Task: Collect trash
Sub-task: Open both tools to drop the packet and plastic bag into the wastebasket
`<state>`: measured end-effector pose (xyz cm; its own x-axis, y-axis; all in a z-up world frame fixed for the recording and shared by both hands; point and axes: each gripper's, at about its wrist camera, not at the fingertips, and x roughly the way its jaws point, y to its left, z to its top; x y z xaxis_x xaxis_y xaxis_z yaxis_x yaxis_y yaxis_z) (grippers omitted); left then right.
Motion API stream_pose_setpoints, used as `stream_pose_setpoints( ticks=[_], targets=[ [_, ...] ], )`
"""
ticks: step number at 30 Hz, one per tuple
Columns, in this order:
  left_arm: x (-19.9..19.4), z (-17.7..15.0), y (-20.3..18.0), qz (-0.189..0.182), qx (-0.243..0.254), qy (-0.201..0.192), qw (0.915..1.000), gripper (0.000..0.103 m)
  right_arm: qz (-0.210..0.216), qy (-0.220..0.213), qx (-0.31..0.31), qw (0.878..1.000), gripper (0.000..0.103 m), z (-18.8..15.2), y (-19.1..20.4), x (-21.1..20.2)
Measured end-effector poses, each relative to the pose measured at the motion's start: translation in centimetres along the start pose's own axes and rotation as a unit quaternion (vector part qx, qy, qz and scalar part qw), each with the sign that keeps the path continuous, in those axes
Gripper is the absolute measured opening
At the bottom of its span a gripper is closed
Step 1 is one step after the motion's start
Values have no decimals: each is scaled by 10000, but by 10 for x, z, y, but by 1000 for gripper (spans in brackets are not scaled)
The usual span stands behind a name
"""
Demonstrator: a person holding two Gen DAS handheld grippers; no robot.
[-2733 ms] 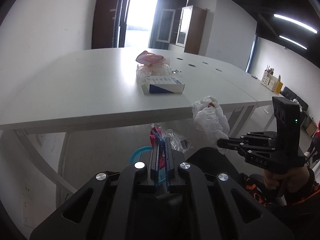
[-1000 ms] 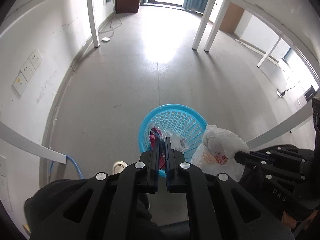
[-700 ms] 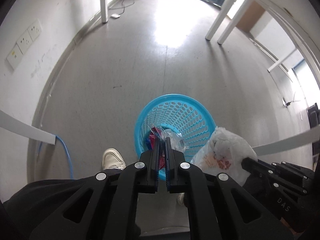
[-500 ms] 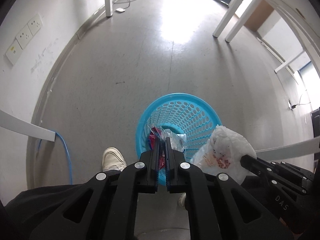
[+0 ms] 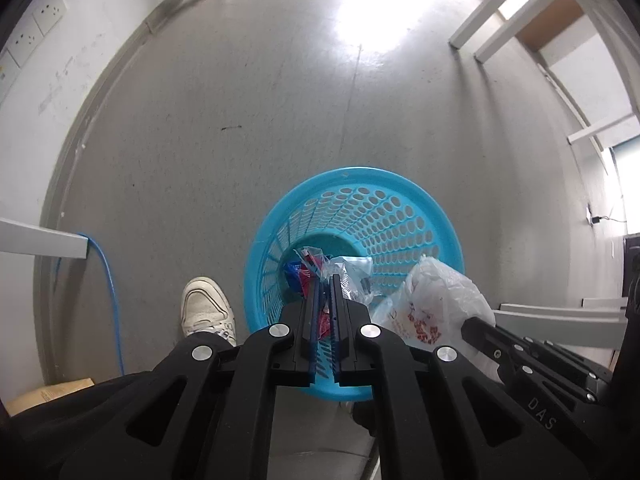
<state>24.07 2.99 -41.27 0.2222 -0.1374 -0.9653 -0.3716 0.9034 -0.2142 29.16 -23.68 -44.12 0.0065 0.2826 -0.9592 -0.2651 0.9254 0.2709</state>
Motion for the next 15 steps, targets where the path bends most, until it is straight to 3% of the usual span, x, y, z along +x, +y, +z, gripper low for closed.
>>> stream_pose_setpoints(
  ticks=[4,10,11,12,13,15],
  targets=[
    [11,8,-5,63,-18,-19,10000,4,-70,70,99,9999,3,8,-4,11],
    [19,17,-11,-173,-134,-32,9998,6,-82,74,156,9998,6,15,-8,17],
    [17,18,-11,-194,-151,-95,9997,18,-113,75,173,9998,6,16,-10,17],
    [16,19,-10,-210,-183,-124,9995,46,-125,112,189,9997,10,16,-11,19],
    [16,21,-7,-241,-266,-128,9993,56,-105,172,219,9996,19,16,-12,20],
    [20,22,0,-212,-479,-26,9986,53,-94,225,235,9994,21,17,-14,21]
  ],
)
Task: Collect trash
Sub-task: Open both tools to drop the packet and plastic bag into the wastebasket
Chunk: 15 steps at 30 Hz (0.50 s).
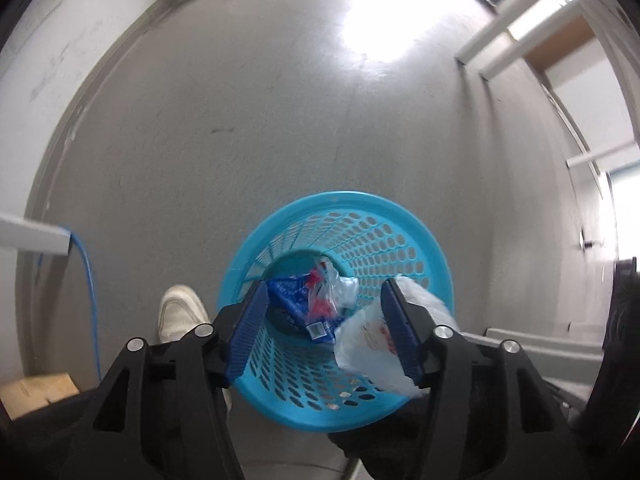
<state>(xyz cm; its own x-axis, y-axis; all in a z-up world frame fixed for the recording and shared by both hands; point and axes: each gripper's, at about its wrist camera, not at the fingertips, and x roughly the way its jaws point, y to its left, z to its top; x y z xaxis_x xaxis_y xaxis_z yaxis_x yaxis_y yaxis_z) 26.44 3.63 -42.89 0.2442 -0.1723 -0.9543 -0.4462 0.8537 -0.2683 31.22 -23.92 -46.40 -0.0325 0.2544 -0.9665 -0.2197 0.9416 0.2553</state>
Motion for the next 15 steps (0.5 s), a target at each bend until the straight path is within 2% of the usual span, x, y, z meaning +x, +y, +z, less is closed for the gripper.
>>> stream_pose_setpoints(
  ticks=[4,12,15],
  targets=[
    [2,3,15,57,-429,133,9990,53,-68,-7,-21,10000,27,-1,1,-1],
    [-9,-3,11,106,-338,-33,9994,52,-229,-95,-245,9994,32,-13,10,-10],
    [-17,-12,18,350,-322,-71,9988,52,-228,-190,-350,9989,34,-21,14,-19]
  ],
)
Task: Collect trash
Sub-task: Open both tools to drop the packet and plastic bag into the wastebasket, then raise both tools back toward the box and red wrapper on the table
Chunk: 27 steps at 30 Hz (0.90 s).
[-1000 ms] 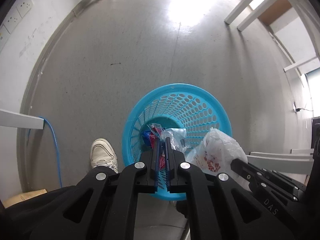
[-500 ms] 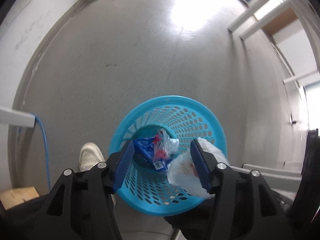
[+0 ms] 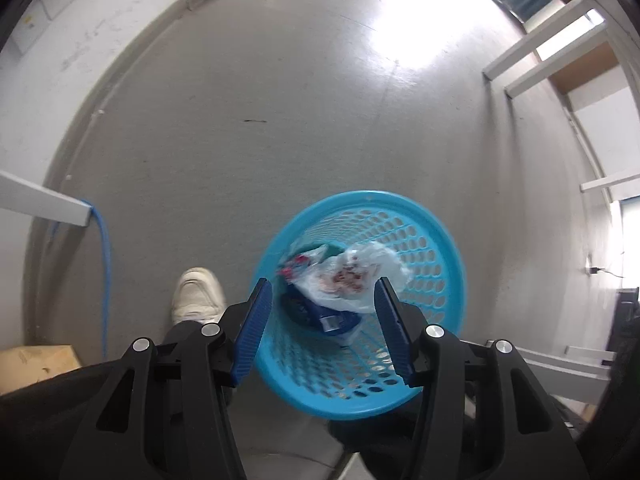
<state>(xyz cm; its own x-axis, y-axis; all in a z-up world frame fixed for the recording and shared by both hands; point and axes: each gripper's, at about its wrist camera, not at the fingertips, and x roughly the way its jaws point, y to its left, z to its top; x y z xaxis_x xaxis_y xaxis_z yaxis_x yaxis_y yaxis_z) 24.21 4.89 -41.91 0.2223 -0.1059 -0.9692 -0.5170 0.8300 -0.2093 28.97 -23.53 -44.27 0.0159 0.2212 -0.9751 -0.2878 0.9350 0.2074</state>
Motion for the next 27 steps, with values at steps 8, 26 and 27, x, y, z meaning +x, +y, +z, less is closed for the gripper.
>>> stream_pose_setpoints(
  ticks=[8,26,27],
  targets=[
    [-27,-17,20,257,-36,-77,9996,52,-272,-276,-188,9991,36,-24,10,-29],
    [-137,-108,8,135,1286,-1301,9830,54,-56,-1327,-813,9878,58,-119,23,-135],
    [-143,-112,7,108,1354,-1328,9818,55,-2,-1382,-817,9870,59,-126,22,-142]
  ],
)
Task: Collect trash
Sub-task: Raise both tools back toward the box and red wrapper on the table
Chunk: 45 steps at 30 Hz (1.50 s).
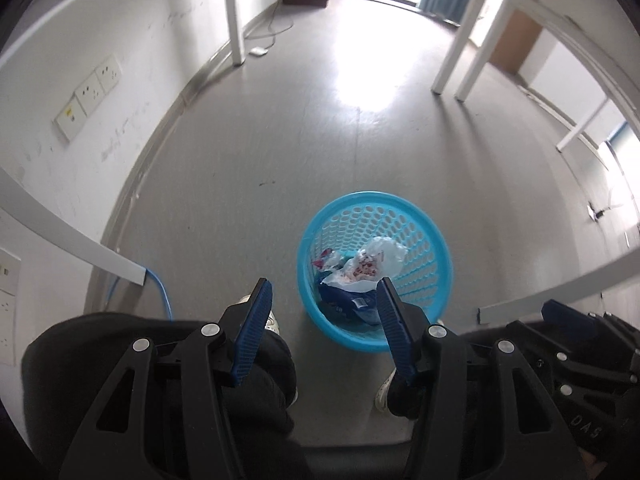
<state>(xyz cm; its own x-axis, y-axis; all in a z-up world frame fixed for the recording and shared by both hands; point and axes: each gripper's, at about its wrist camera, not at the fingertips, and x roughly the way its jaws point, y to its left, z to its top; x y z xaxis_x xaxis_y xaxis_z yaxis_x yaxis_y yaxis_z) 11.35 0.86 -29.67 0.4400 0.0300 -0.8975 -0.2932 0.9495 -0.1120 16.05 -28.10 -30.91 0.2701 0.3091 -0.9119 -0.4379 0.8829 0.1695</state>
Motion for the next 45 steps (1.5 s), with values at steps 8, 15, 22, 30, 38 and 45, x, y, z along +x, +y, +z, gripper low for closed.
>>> stream_pose_setpoints(
  ticks=[8,15,22,30,38,45],
  targets=[
    [-68,-25,-4,-165,280,-417,9986,58,186,-397,-174,9989,66,-31,5,-63],
    [-126,-44,1,-405,437,-908,9941,61,576,-985,-339,9929,70,-51,7,-123],
    [-171,-55,19,-601,432,-1217,9898,63,638,-1490,-694,9843,74,-60,18,-178],
    [-231,-27,31,-756,419,-1986,9763,69,754,-2266,-1213,9635,87,-43,38,-247],
    [-272,13,18,-696,676,-2608,9605,81,802,-2769,-1607,9440,94,8,33,-283],
    [-281,56,14,-619,641,-2826,9551,90,1037,-2938,-2064,9276,94,62,26,-300]
  ],
)
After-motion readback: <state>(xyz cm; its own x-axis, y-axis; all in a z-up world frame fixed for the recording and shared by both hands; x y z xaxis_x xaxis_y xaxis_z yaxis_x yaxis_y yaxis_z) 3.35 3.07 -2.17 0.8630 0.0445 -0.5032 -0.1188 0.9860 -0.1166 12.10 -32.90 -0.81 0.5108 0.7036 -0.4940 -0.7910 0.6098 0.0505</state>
